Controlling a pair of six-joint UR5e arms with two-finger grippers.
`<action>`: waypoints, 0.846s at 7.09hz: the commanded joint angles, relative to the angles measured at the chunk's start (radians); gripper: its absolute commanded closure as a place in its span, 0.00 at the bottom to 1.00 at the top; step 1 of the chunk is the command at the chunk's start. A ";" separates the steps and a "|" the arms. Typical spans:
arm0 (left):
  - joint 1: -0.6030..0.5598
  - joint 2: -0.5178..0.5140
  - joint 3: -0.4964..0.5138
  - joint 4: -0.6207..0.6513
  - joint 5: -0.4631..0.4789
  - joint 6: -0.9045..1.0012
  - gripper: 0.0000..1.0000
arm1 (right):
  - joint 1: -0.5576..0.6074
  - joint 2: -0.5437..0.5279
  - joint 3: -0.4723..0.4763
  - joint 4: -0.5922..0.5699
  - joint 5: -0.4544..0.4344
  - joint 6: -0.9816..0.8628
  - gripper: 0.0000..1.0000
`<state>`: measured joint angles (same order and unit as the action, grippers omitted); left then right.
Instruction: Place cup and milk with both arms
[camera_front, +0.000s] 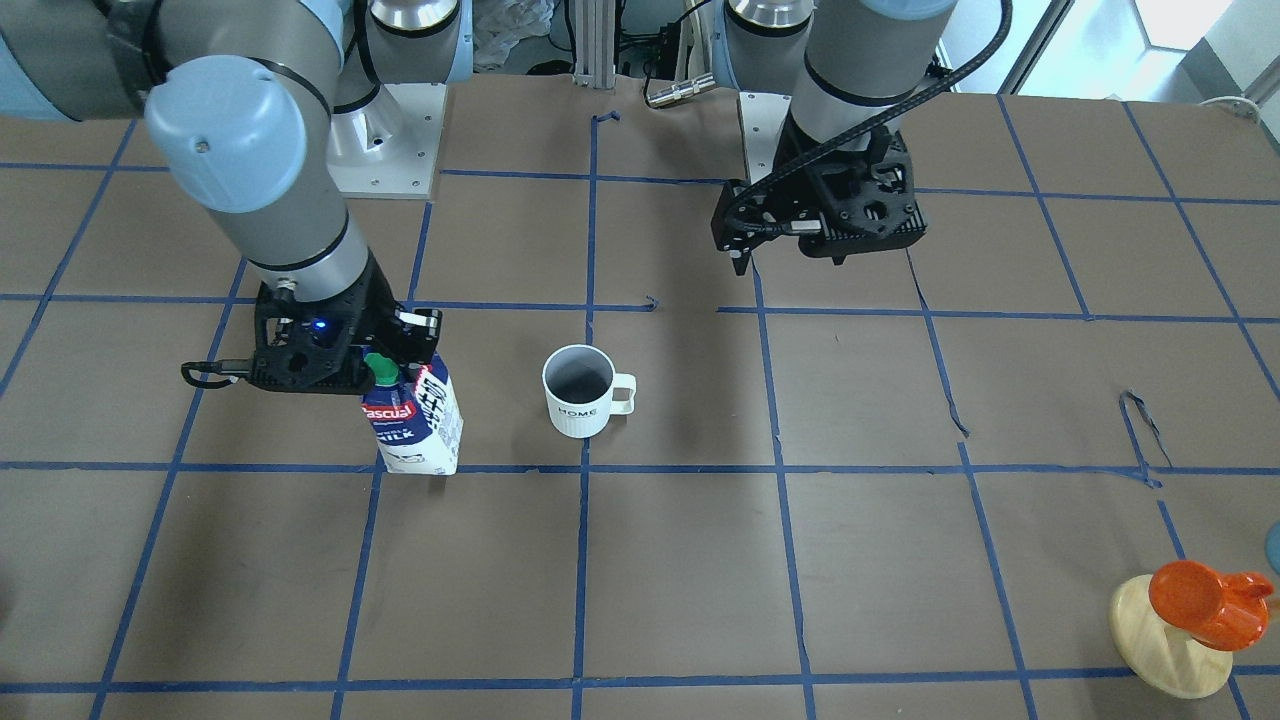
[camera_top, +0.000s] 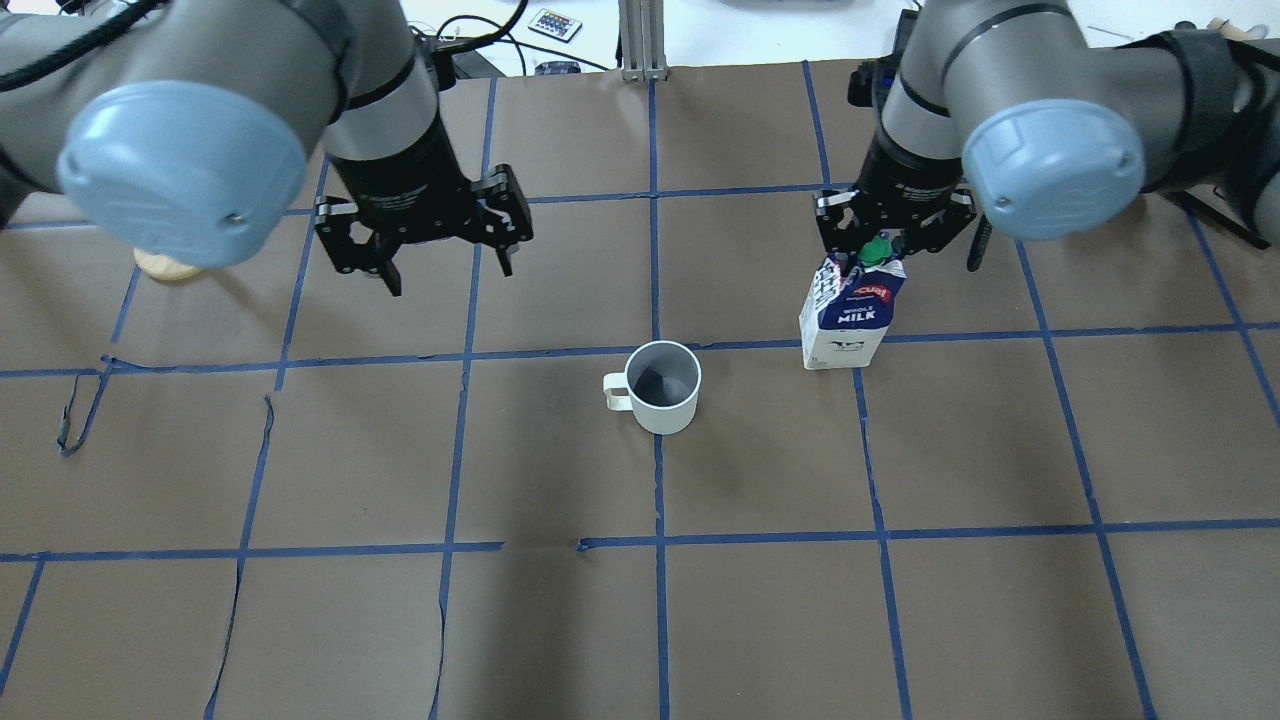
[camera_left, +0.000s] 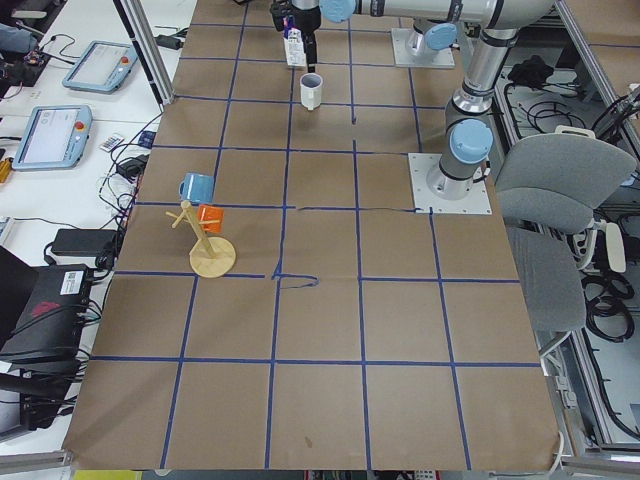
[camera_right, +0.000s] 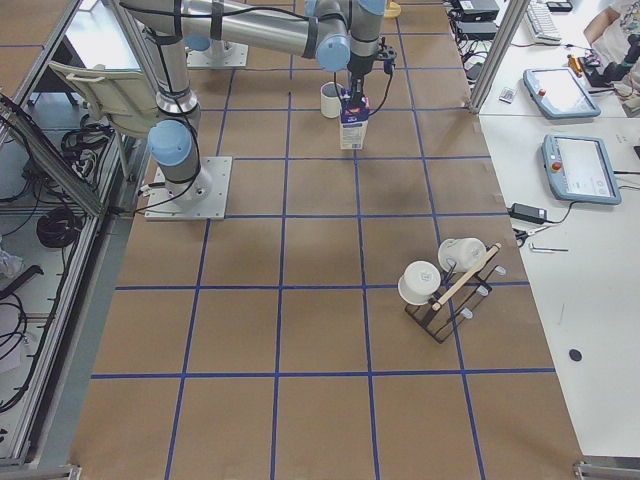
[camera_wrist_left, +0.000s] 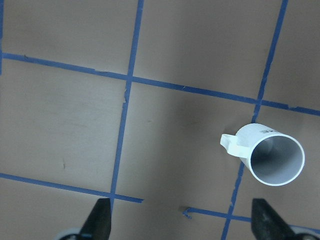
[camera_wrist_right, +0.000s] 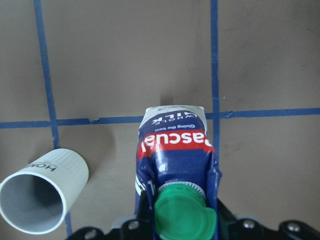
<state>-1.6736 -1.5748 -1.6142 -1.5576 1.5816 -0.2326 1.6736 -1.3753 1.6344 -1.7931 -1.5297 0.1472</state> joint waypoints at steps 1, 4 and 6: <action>0.102 0.029 -0.004 0.020 0.000 0.157 0.00 | 0.073 0.027 -0.015 0.000 0.019 0.083 0.61; 0.103 -0.024 0.079 0.008 -0.006 0.167 0.00 | 0.113 0.042 -0.012 0.000 0.017 0.103 0.60; 0.110 -0.018 0.073 0.017 -0.012 0.168 0.00 | 0.117 0.050 -0.008 0.001 0.017 0.103 0.59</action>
<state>-1.5692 -1.5954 -1.5419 -1.5454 1.5710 -0.0659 1.7877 -1.3292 1.6241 -1.7926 -1.5127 0.2496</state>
